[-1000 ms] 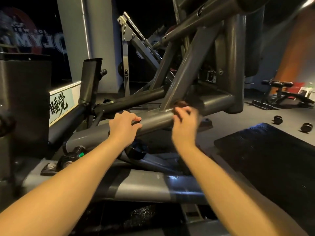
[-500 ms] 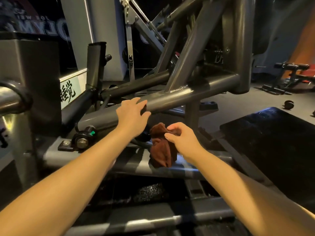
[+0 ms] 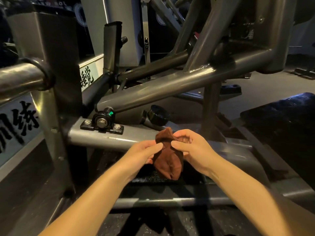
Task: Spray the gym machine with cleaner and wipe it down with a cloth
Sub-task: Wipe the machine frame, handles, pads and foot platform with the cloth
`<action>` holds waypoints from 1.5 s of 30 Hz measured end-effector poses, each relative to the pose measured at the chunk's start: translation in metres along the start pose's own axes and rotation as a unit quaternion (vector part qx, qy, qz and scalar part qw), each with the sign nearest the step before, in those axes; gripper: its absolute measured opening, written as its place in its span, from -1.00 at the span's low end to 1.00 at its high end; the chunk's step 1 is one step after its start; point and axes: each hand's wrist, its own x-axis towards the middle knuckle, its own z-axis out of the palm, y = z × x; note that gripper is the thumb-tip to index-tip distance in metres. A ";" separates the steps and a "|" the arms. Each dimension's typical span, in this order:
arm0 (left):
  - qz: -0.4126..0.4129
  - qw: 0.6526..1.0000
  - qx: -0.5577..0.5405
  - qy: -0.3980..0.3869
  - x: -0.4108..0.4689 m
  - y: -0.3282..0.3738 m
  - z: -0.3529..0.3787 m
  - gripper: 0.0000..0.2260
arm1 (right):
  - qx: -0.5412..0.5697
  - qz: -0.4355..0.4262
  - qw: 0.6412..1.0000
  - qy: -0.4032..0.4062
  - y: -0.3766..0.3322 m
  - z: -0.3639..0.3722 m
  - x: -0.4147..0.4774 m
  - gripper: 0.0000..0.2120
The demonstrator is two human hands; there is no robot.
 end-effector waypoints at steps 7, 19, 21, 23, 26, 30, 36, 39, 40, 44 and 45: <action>0.045 0.983 0.085 0.158 -0.009 -0.015 -0.018 -0.81 | -0.159 -0.025 0.987 0.023 0.013 0.008 0.003 -0.72; 0.096 0.979 0.072 0.166 -0.045 -0.003 -0.050 -0.82 | -0.238 -0.085 0.964 -0.087 0.028 0.076 -0.005 -0.51; 0.105 0.969 0.107 0.195 -0.053 -0.002 -0.057 -0.82 | -0.249 -0.087 0.960 -0.091 0.025 0.084 -0.001 -0.60; 0.106 0.960 0.107 0.236 -0.059 -0.005 -0.067 -0.79 | -0.308 -0.134 0.939 -0.075 0.018 0.093 0.006 -0.70; 0.102 0.919 0.131 0.356 -0.062 -0.013 -0.091 -0.78 | -0.414 -0.264 0.871 -0.013 0.013 0.107 0.030 -0.85; 0.105 0.808 0.325 0.480 -0.052 -0.033 -0.126 -0.59 | -0.528 -0.316 0.787 -0.044 0.043 0.118 0.066 -0.60; 0.094 0.768 0.407 0.486 -0.032 -0.040 -0.131 -0.52 | -0.641 -0.302 0.705 0.030 0.056 0.081 0.071 -0.52; 0.088 0.769 0.407 0.484 -0.031 -0.038 -0.132 -0.53 | -0.703 -0.212 0.677 0.049 0.045 0.073 0.086 -0.35; 0.089 0.768 0.410 0.484 -0.031 -0.038 -0.132 -0.53 | -0.714 -0.188 0.673 0.038 0.041 0.079 0.093 -0.32; 0.101 0.760 0.420 0.485 -0.031 -0.040 -0.130 -0.51 | -0.623 -0.166 0.763 -0.043 0.030 0.121 0.117 -0.49; 0.100 0.757 0.427 0.485 -0.030 -0.040 -0.129 -0.50 | -0.598 -0.158 0.782 -0.079 0.028 0.128 0.119 -0.48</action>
